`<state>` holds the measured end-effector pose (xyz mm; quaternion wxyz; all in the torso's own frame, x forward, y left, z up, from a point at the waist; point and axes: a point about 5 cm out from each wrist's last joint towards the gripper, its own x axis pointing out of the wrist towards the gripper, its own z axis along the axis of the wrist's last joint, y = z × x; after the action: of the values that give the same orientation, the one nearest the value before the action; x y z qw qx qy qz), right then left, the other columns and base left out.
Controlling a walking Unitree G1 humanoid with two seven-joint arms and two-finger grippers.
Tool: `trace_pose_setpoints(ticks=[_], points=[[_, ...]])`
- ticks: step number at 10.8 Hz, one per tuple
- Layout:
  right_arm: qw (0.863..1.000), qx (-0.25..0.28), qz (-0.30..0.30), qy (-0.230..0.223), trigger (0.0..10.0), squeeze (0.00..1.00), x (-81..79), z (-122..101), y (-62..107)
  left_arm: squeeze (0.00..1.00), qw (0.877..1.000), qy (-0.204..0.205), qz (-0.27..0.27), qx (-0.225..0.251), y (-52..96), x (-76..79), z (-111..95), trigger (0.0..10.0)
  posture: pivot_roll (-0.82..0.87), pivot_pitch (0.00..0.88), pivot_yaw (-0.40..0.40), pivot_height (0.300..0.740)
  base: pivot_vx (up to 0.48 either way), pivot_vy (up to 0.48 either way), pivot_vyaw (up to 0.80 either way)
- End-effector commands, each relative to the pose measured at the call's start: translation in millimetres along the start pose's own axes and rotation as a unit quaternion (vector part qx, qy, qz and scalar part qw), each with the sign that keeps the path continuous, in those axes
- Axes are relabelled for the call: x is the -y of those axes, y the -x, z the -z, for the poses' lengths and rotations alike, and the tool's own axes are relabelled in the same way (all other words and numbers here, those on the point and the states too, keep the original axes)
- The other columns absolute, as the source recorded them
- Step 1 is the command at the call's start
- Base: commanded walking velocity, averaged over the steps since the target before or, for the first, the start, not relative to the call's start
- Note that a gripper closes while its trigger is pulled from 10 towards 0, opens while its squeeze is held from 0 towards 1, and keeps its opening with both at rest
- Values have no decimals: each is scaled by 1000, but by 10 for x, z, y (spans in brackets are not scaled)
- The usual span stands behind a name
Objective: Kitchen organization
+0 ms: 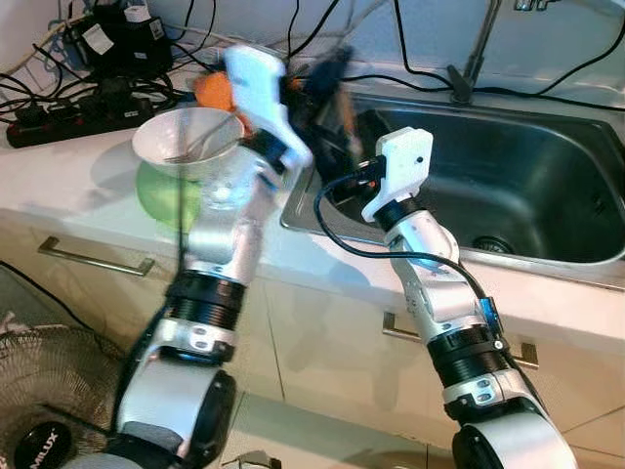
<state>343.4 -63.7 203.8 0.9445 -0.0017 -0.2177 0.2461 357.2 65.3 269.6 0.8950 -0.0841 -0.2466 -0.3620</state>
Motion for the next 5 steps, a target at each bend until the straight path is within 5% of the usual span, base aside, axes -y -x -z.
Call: trace_pose_setpoints(ticks=[1, 3, 4, 5], points=[[1000, -2, -5, 1, 10000, 0, -16, 2, 11, 0, 1000, 3, 13, -1, 6, 32, -5, 10000, 58, 9, 20, 740, 0, 0, 0], [1000, -5, 24, 7, 10000, 0, 46, 7, -1, 0, 999, 11, 29, -9, 10, 90, 28, 10000, 58, 9, 24, 740, 0, 0, 0], [999, -15, 50, 9, 941, 0, 112, 34, 3, 0, 999, 10, 30, -11, 12, 96, 33, 10000, 60, 11, 25, 740, 0, 0, 0], [998, -18, 56, 10, 0, 0, 141, 45, 10, 0, 999, 8, 31, -13, 15, 95, 36, 10000, 60, 13, 25, 740, 0, 0, 0]])
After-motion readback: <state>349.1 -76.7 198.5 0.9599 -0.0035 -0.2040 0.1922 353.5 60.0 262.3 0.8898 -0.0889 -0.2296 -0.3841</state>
